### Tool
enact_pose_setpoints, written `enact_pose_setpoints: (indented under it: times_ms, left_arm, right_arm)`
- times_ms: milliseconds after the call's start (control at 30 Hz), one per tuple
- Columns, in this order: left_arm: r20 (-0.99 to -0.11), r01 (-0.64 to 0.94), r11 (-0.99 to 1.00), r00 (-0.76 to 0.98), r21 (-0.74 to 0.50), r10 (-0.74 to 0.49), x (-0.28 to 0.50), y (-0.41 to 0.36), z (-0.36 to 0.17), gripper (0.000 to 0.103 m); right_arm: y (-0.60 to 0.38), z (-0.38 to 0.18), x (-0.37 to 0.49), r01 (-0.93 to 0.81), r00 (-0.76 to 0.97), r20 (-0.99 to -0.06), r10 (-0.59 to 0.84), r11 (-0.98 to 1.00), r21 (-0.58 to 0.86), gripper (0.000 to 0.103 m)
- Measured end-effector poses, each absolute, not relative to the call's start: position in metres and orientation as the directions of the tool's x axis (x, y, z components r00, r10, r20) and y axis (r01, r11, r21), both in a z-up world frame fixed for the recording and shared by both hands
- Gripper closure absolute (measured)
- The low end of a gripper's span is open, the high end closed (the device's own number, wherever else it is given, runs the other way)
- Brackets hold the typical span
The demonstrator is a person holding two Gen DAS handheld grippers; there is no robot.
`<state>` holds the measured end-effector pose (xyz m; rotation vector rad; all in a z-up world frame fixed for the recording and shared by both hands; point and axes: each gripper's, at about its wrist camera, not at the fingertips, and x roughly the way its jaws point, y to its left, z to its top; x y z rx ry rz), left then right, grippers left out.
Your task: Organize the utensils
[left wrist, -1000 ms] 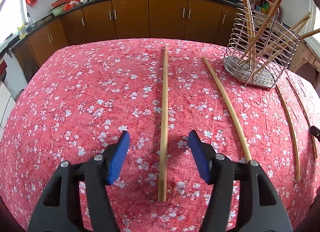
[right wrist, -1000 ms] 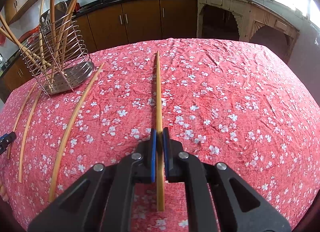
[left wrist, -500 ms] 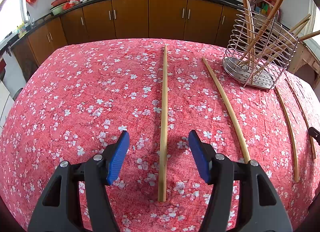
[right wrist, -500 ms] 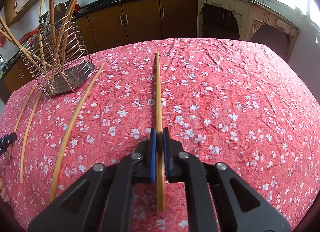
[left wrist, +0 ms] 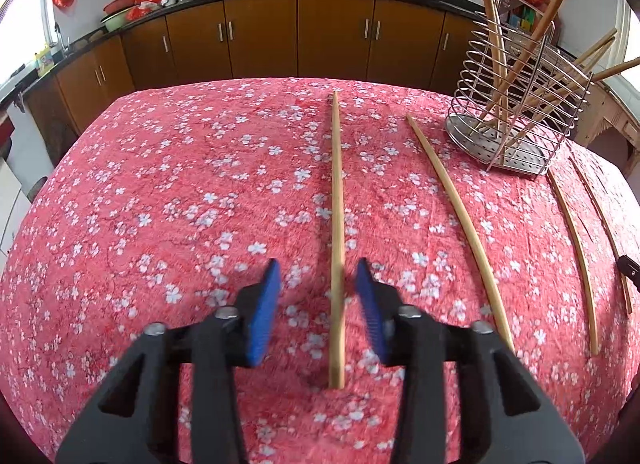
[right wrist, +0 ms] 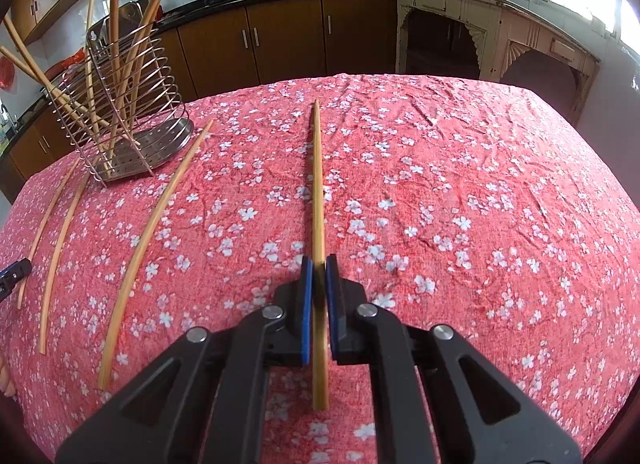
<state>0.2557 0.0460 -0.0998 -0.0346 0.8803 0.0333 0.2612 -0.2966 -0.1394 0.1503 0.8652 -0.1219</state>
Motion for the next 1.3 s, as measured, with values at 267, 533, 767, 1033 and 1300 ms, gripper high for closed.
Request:
enact_pose_setpoints:
  times_ms: [267,533,767,1033,1300]
  left_arm:
    - [-0.766,-0.015,0.999,0.643,-0.028,-0.011,0.243,0.049,-0.097,0.096]
    - [-0.628,0.04,0.998,0.776,-0.042,-0.057,0.204,0.055,-0.049,0.096]
    - [-0.489,0.06,0.996,0.868,-0.07,-0.086,0.189,0.055,-0.004,0.096]
    - [-0.417,0.066,0.993,0.903,-0.095,-0.1,0.188,0.053,0.018,0.096]
    - [-0.402,0.057,0.992,0.911,-0.108,-0.096,0.194,0.053,0.025,0.096]
  right_arm:
    - [-0.296,-0.129,0.249,0.152,0.681,-0.731,-0.051,0.986,0.073,0.095]
    - [-0.304,-0.085,0.213,0.138,0.779,-0.623,-0.064,0.988,0.072,0.095]
    - [-0.308,-0.039,0.192,0.128,0.872,-0.482,-0.079,0.989,0.069,0.095]
    - [-0.316,-0.005,0.189,0.103,0.929,-0.365,-0.054,0.988,0.116,0.095]
    - [-0.314,0.005,0.19,0.09,0.945,-0.323,-0.046,0.988,0.123,0.095]
